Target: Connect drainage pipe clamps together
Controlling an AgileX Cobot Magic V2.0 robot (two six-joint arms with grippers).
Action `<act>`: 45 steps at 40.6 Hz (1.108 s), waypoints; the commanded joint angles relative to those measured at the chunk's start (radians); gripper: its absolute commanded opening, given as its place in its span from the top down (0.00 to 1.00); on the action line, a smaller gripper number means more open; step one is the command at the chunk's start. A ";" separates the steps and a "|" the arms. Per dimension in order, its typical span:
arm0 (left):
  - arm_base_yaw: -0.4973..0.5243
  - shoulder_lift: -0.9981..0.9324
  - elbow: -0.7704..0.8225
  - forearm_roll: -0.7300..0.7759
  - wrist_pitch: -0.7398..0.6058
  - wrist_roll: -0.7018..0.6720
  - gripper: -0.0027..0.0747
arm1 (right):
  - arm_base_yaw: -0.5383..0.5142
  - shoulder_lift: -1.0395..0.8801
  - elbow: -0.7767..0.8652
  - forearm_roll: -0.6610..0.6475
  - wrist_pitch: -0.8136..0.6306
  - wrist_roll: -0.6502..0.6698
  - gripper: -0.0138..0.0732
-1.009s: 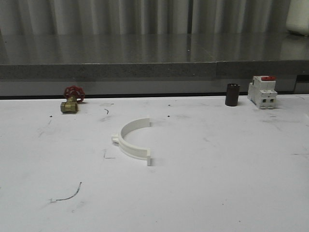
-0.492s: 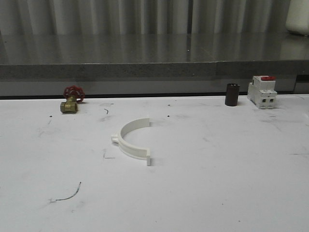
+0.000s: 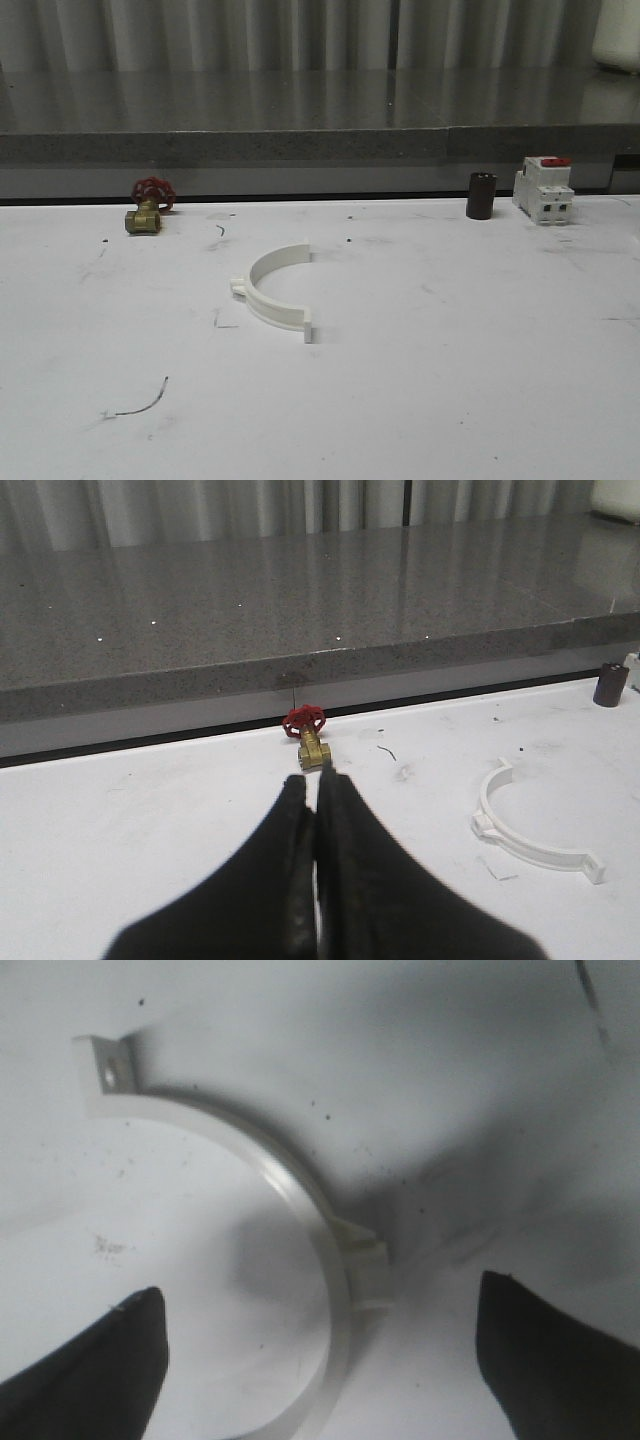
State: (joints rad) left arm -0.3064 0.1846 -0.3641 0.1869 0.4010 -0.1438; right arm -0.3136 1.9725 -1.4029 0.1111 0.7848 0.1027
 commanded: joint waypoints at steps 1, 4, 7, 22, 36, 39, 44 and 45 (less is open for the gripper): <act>0.002 0.010 -0.029 0.004 -0.084 -0.003 0.99 | -0.009 -0.030 -0.048 0.007 0.001 0.003 0.10; 0.002 0.010 -0.029 0.004 -0.084 -0.003 0.99 | -0.009 -0.017 -0.049 0.006 0.000 0.003 0.10; 0.002 0.010 -0.029 0.004 -0.084 -0.003 0.99 | -0.009 -0.003 -0.054 0.006 0.011 0.003 0.11; 0.002 0.010 -0.029 0.004 -0.084 -0.003 0.99 | -0.009 0.023 -0.068 0.004 0.039 0.003 0.44; 0.002 0.010 -0.029 0.004 -0.084 -0.003 0.99 | -0.010 0.021 -0.068 -0.007 0.053 -0.016 0.71; 0.002 0.010 -0.029 0.004 -0.084 -0.003 0.99 | -0.010 0.018 -0.068 -0.023 0.054 -0.016 0.71; 0.002 0.010 -0.029 0.004 -0.084 -0.003 0.99 | -0.001 -0.010 -0.068 -0.066 0.066 -0.016 0.71; 0.002 0.010 -0.029 0.004 -0.084 -0.003 0.99 | 0.002 -0.020 -0.068 -0.077 0.069 -0.016 0.71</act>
State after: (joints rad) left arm -0.3064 0.1846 -0.3641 0.1869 0.4010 -0.1438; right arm -0.3191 2.0381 -1.4477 0.0688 0.8423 0.0966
